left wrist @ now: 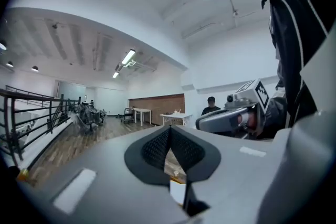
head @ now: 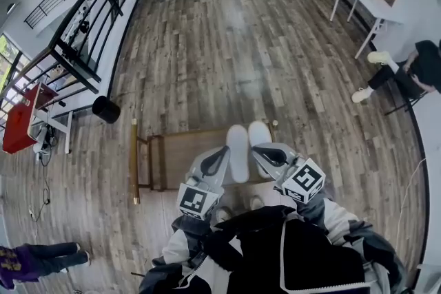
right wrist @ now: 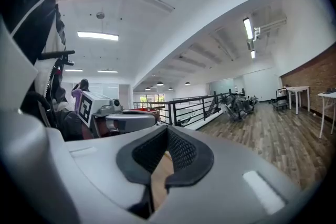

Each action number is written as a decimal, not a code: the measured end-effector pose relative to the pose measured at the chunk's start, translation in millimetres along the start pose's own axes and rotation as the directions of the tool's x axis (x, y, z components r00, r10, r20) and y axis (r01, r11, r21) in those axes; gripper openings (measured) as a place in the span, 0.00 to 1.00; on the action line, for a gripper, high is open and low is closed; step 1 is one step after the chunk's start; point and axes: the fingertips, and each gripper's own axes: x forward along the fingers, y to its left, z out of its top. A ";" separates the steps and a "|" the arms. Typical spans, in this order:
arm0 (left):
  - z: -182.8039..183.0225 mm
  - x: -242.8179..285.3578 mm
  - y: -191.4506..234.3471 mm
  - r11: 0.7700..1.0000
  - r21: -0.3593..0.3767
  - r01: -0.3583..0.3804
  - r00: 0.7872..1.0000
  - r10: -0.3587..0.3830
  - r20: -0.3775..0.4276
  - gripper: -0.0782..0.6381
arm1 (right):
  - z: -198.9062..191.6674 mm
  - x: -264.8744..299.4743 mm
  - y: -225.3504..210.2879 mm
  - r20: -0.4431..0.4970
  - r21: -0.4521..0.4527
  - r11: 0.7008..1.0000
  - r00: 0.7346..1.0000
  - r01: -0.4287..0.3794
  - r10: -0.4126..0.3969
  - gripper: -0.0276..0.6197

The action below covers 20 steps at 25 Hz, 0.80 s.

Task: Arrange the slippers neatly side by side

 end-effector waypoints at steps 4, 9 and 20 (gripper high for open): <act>20.4 -29.2 -2.9 1.000 -0.005 -0.005 0.999 0.005 0.036 0.13 | 16.2 15.6 20.1 0.035 -0.024 0.999 0.998 -0.048 0.049 0.05; 20.6 -52.1 2.0 1.000 -0.005 -0.019 0.999 0.020 0.047 0.13 | 11.3 31.9 25.0 0.027 -0.011 0.999 0.999 -0.045 0.045 0.05; 19.5 -83.2 33.8 0.991 -0.089 -0.098 0.992 0.104 0.065 0.13 | 12.2 56.4 46.4 -0.004 -0.057 0.996 0.998 -0.066 0.066 0.05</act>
